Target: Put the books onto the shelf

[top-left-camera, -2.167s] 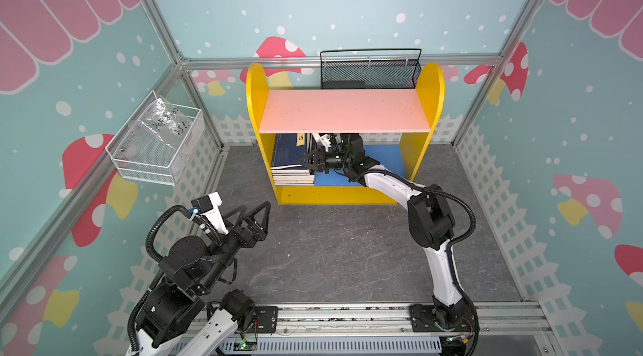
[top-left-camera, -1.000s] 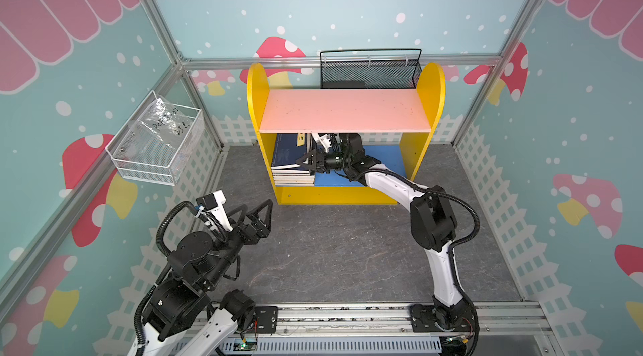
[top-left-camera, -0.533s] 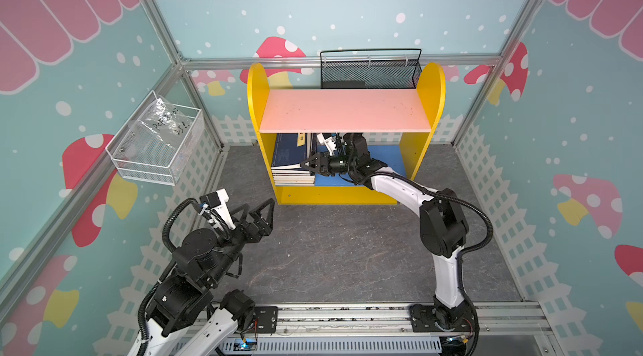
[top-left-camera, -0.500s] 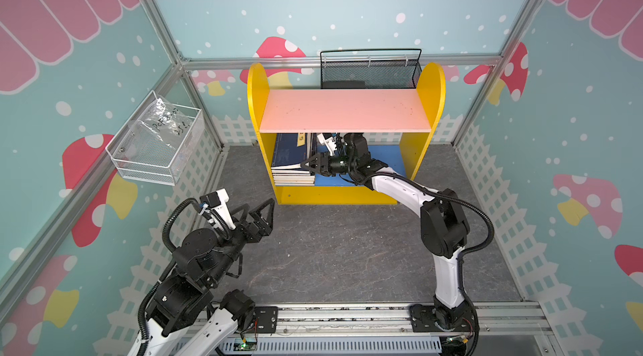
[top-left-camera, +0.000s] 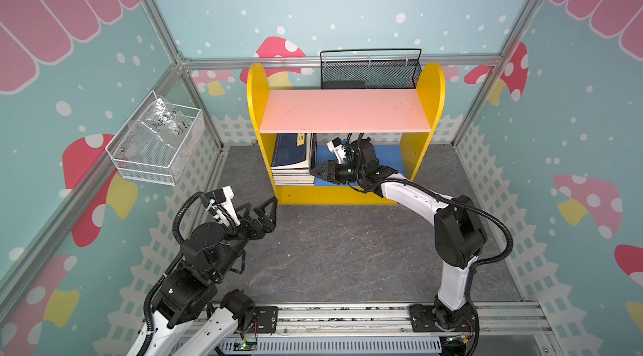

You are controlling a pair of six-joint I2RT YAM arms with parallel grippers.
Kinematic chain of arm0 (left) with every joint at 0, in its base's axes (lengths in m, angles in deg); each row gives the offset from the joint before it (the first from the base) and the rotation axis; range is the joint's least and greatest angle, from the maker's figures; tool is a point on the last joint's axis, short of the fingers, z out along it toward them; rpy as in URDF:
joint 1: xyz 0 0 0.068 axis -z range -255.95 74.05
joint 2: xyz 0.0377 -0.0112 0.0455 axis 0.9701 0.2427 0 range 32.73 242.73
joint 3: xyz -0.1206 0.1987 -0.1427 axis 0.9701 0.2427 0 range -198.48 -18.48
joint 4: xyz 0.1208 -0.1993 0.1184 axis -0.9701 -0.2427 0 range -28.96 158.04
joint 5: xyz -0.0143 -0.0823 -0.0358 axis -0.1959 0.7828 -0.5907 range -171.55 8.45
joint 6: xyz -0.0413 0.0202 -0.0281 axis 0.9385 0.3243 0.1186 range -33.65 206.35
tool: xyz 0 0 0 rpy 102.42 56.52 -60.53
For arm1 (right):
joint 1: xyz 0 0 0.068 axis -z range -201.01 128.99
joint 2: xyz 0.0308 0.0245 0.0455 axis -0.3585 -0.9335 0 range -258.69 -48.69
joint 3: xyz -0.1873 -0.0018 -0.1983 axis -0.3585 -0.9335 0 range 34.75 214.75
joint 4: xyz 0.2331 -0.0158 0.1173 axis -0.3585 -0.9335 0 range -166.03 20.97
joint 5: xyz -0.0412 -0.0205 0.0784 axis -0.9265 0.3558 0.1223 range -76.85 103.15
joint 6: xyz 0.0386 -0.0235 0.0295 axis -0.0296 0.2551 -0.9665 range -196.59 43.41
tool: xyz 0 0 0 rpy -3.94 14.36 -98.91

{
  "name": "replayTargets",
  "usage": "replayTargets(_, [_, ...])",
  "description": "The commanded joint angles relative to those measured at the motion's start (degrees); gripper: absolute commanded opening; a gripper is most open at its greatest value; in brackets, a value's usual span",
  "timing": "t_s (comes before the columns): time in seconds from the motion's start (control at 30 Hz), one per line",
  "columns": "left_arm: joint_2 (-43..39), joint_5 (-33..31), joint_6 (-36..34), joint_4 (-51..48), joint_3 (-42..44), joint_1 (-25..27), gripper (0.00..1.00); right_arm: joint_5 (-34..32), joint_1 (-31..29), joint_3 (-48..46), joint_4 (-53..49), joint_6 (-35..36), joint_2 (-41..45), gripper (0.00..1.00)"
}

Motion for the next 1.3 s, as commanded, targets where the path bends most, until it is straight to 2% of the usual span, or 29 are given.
replayTargets(0.0, [0.0,-2.0,-1.1,-0.4,0.4,-0.2,0.99,-2.1,0.5,-0.8,4.0,4.3,7.1,0.49])
replayTargets(0.17, [2.5,-3.5,-0.8,-2.4,1.1,-0.2,0.99,-6.6,0.8,-9.0,3.7,7.7,12.7,0.64])
replayTargets(0.43, [9.1,-10.4,0.8,-1.5,5.5,-0.3,0.99,-16.7,1.8,-25.4,2.1,11.0,23.1,0.70])
replayTargets(0.63, [11.9,-20.5,-1.1,1.1,9.2,-0.4,0.99,-31.5,2.1,-37.8,-2.8,16.0,35.8,0.70])
replayTargets(0.77, [13.7,-31.0,-3.8,4.2,11.5,-1.2,0.99,-49.7,3.0,-43.2,-9.1,19.8,46.3,0.74])
replayTargets(0.87, [15.6,-40.5,-9.1,13.7,15.5,-3.2,0.99,-60.1,4.5,-47.1,-9.6,21.7,54.0,0.83])
replayTargets(1.0, [21.1,-44.6,-19.0,34.3,23.1,-6.3,0.99,-67.3,6.5,-51.2,-8.0,25.1,61.9,0.87])
replayTargets(1.07, [26.0,-46.5,-23.6,46.0,27.4,-9.0,0.99,-70.7,6.9,-53.3,-7.9,26.2,65.5,0.94])
replayTargets(1.2, [37.1,-44.0,-28.1,63.7,33.0,-11.8,0.99,-74.6,7.5,-56.1,-9.1,27.7,70.5,0.96])
replayTargets(1.27, [41.6,-43.2,-32.6,71.0,32.6,-11.7,1.00,-76.4,7.7,-57.0,-10.3,27.6,72.2,0.96])
